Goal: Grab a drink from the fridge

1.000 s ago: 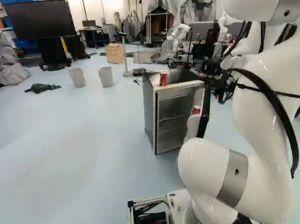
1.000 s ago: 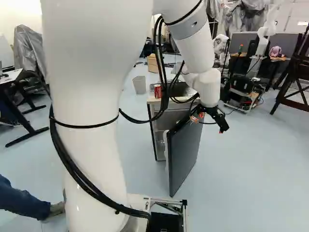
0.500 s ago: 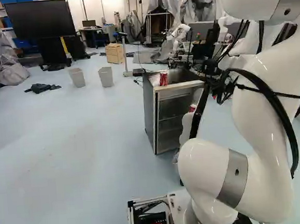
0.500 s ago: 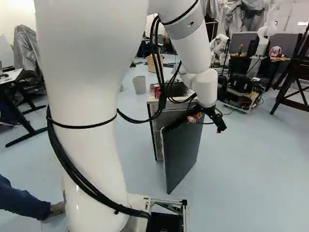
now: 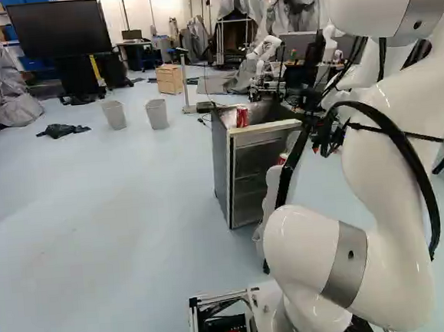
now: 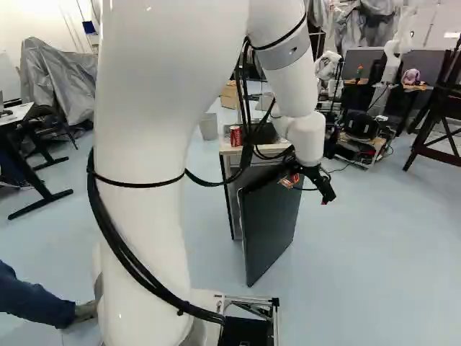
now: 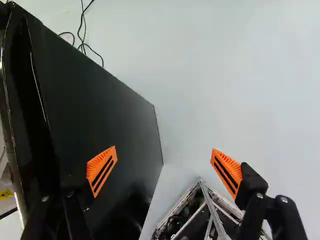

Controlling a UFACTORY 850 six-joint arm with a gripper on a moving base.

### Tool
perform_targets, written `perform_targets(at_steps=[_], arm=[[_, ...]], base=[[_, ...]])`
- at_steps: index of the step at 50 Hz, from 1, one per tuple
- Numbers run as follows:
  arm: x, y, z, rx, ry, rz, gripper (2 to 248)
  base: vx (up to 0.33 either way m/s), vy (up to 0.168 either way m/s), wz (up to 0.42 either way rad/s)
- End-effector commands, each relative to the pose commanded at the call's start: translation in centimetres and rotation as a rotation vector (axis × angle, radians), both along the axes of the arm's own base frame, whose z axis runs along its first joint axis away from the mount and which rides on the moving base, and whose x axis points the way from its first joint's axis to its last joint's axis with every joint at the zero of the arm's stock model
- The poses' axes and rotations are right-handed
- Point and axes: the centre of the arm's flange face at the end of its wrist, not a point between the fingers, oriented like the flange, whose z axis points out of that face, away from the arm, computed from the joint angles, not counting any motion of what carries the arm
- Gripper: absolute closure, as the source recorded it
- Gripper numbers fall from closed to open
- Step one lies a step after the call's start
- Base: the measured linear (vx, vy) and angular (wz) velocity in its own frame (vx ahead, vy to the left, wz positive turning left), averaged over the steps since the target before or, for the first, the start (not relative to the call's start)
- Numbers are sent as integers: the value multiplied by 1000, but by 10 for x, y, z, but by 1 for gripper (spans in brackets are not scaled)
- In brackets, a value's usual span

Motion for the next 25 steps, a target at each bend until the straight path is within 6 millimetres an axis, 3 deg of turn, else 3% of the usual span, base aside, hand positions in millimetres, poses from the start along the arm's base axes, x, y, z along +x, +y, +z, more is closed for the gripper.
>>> perform_targets(at_steps=[25], arm=[[0,20,0,6,7,28,3]], base=[[0,0,0]])
